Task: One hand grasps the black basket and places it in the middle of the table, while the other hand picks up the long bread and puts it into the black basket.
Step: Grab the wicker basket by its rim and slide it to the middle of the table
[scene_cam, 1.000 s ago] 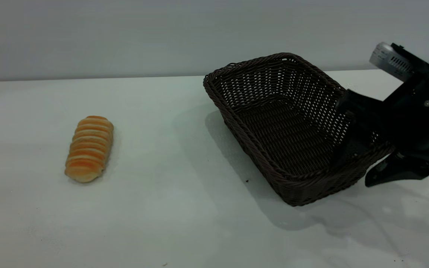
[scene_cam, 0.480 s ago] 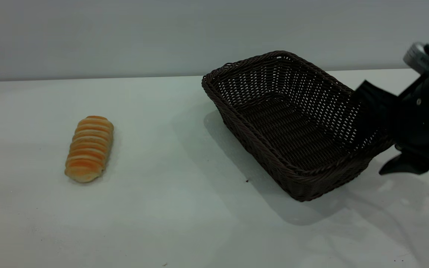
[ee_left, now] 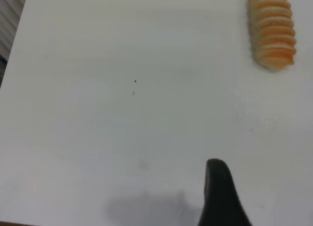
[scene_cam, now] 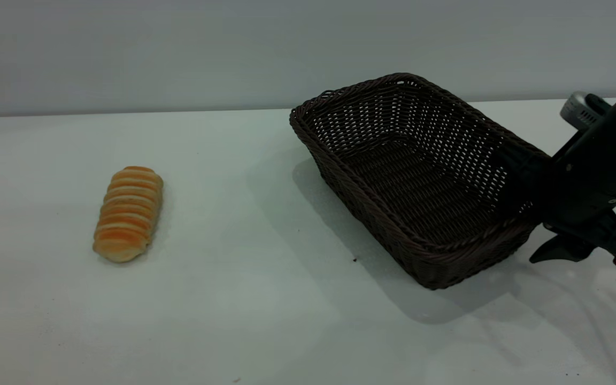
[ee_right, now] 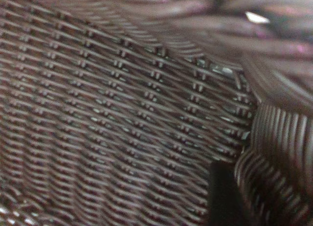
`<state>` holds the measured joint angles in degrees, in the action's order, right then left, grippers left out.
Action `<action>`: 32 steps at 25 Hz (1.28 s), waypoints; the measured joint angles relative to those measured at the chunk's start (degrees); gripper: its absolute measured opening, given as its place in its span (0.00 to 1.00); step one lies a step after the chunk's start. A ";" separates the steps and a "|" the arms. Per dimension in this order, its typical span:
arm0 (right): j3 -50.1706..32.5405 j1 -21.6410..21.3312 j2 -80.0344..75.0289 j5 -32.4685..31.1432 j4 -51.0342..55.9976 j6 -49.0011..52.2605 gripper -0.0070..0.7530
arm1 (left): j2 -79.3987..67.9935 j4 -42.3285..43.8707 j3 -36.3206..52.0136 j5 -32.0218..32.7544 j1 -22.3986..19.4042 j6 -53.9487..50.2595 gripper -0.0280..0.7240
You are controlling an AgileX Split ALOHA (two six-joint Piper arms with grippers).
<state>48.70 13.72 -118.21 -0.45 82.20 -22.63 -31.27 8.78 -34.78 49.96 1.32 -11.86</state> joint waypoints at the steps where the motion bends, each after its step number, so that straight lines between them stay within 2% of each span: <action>1: 0.07 0.00 -0.05 0.45 0.00 -0.15 0.54 | 0.00 0.00 0.00 0.00 0.00 0.00 0.70; 6: 0.71 -0.06 -0.05 -0.69 1.65 -1.94 0.16 | 0.00 0.00 0.00 0.00 0.00 0.00 0.70; 7: 0.91 -0.06 0.00 -1.63 1.30 -3.42 0.14 | 0.00 0.00 0.00 0.00 0.00 0.00 0.70; 13: 4.65 0.00 -0.55 -8.67 -1.93 -13.13 0.14 | 0.00 0.00 0.00 0.05 0.00 0.00 0.70; 17: 10.29 0.00 -0.66 -16.46 -9.69 -14.80 0.14 | 0.00 -0.05 0.00 0.24 0.00 0.00 0.70; 26: 23.60 0.00 -6.14 -31.56 -36.56 1.39 0.14 | 0.00 -0.17 0.00 0.24 0.00 -0.13 0.70; 32: 28.57 0.27 -10.50 -35.39 -42.48 7.26 0.14 | 0.00 -0.17 0.00 0.24 0.00 -0.13 0.70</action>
<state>77.27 13.99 -128.72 -35.83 39.72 -15.38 -31.27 8.61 -34.78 50.20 1.32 -11.99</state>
